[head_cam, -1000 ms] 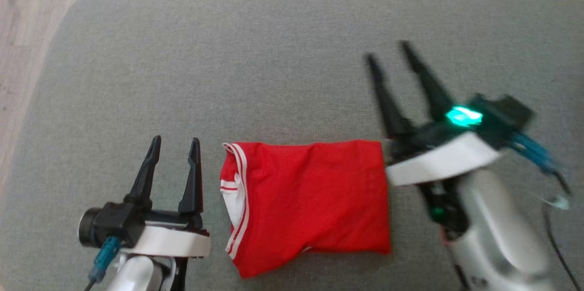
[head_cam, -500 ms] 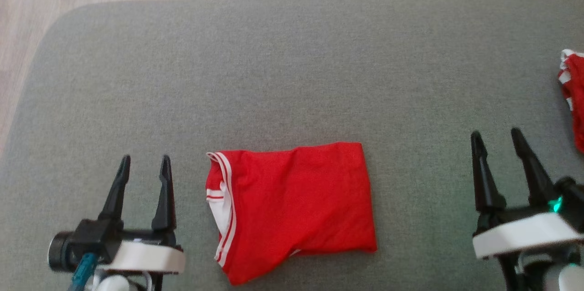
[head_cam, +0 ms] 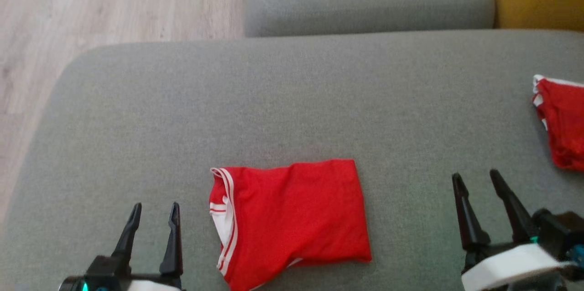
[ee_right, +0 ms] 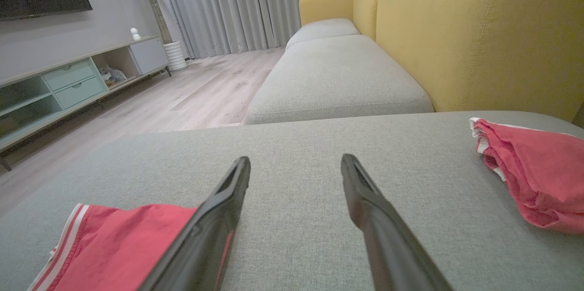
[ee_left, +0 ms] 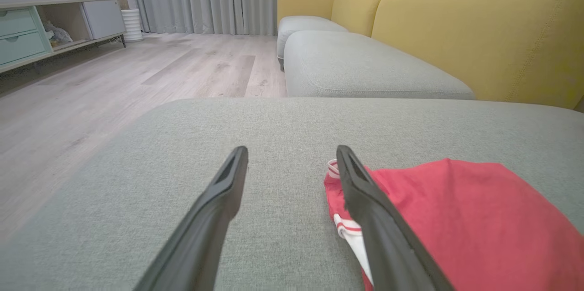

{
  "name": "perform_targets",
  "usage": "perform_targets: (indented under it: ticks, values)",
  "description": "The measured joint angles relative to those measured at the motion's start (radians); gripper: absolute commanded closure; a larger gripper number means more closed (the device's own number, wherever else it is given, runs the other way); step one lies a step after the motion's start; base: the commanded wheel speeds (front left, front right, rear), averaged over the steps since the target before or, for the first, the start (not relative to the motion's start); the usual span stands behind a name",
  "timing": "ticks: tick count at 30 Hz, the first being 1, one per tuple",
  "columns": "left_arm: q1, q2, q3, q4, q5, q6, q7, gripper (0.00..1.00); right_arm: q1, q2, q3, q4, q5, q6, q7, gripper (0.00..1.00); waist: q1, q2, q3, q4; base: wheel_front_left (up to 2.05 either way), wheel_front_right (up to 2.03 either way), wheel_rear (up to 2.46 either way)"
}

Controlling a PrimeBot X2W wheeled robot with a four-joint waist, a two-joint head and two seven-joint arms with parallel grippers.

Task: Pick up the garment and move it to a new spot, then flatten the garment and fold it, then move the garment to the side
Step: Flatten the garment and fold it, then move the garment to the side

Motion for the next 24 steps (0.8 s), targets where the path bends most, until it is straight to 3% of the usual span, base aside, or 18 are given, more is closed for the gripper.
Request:
perform_targets:
  ticks: [24]
  values:
    - [0.04,0.017,-0.01,0.001,0.0,0.018,0.017,0.0,0.067,0.002,-0.009,-0.036,-0.011,0.0,0.053,0.0,0.0002,0.0,-0.061,0.013,0.0,0.0,0.0]
